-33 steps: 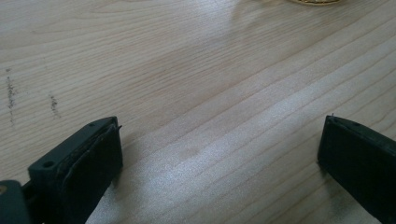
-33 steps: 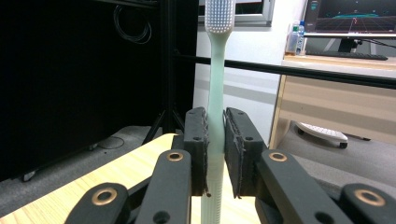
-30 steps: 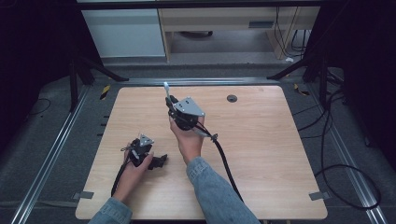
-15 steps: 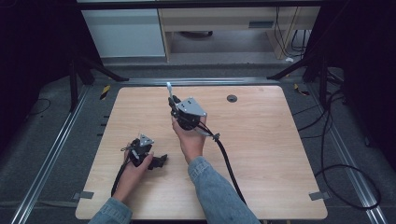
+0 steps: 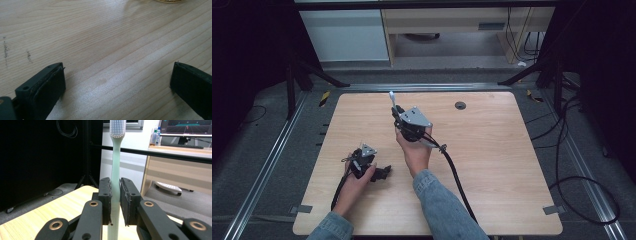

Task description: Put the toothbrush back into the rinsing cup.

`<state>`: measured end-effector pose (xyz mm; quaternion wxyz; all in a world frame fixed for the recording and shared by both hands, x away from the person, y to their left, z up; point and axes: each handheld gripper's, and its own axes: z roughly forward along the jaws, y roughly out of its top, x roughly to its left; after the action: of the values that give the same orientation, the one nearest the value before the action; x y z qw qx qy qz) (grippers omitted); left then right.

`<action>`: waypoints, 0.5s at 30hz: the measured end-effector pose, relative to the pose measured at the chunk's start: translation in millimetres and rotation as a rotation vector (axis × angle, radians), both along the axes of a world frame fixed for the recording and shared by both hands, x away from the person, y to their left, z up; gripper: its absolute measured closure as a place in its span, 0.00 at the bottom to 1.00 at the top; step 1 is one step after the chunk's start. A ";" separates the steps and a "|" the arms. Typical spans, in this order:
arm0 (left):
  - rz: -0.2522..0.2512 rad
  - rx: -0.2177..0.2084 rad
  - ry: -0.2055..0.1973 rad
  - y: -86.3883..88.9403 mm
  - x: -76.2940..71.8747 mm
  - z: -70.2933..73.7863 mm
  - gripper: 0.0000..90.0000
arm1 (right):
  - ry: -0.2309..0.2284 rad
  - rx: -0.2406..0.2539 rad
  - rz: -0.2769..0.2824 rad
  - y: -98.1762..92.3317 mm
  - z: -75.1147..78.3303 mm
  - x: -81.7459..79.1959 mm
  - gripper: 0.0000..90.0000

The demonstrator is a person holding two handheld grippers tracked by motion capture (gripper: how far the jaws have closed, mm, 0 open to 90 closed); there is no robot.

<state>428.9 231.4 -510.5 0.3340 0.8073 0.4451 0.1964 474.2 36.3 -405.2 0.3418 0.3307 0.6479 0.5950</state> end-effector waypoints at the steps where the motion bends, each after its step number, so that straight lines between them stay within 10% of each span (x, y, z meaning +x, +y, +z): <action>1: 0.001 0.001 0.000 0.0 -0.1 0.0 0.00 | 0.006 0.006 0.001 0.4 -1.1 0.0 0.88; 15: -0.002 0.001 0.003 0.1 0.0 0.1 0.00 | 0.035 -0.018 -0.006 0.4 -17.1 2.4 0.88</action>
<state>428.9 231.5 -510.4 0.3330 0.8082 0.4447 0.1954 476.6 36.6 -422.3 0.3350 0.3400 0.6581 0.5823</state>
